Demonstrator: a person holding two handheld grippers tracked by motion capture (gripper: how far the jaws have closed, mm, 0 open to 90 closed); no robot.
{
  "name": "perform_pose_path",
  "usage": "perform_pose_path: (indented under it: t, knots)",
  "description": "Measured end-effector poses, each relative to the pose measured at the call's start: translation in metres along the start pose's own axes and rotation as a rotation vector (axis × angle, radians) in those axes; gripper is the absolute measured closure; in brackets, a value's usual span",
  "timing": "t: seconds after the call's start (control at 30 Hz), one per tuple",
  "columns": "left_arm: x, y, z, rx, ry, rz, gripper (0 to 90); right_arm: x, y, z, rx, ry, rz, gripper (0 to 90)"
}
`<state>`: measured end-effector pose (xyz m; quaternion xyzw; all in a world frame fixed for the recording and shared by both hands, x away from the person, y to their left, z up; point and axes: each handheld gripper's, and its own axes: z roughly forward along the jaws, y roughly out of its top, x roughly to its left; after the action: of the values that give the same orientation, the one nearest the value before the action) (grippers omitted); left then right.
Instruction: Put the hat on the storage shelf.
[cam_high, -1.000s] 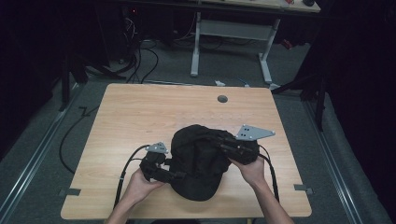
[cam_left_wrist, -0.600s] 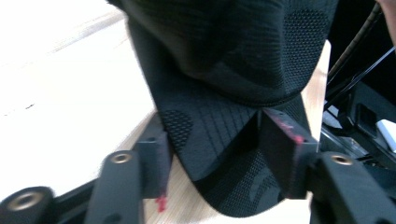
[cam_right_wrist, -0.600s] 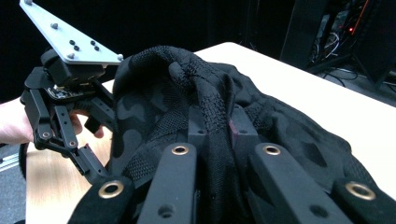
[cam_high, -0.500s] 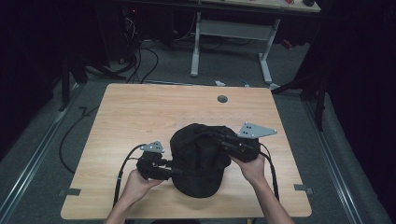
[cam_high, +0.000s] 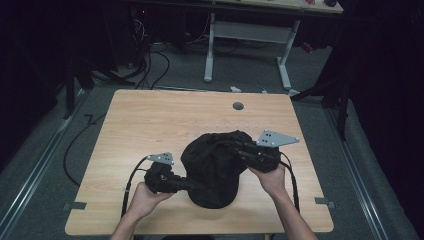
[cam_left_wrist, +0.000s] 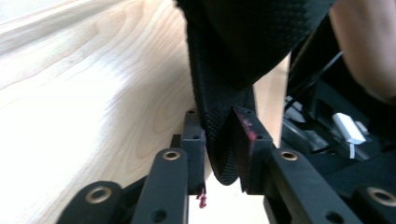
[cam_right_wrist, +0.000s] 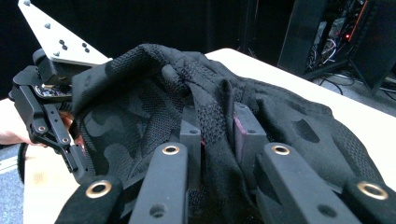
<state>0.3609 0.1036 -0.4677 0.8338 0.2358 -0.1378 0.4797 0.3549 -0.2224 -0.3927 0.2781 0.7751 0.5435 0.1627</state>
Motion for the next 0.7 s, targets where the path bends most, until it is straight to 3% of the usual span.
perform_pose_path:
  t: [0.3,0.53,0.7]
  knots:
    - [-0.005,-0.001,-0.007,-0.025,-0.046,0.021,86.1,-0.001,0.001,-0.002,-0.004,0.005,0.014,71.4]
    - [-0.01,-0.002,-0.013,-0.059,-0.028,0.052,86.7,-0.004,0.0,-0.003,0.01,0.011,0.033,60.8]
    - [-0.012,-0.002,-0.015,-0.072,-0.007,0.06,86.8,-0.004,-0.002,-0.005,0.012,-0.021,0.033,49.7]
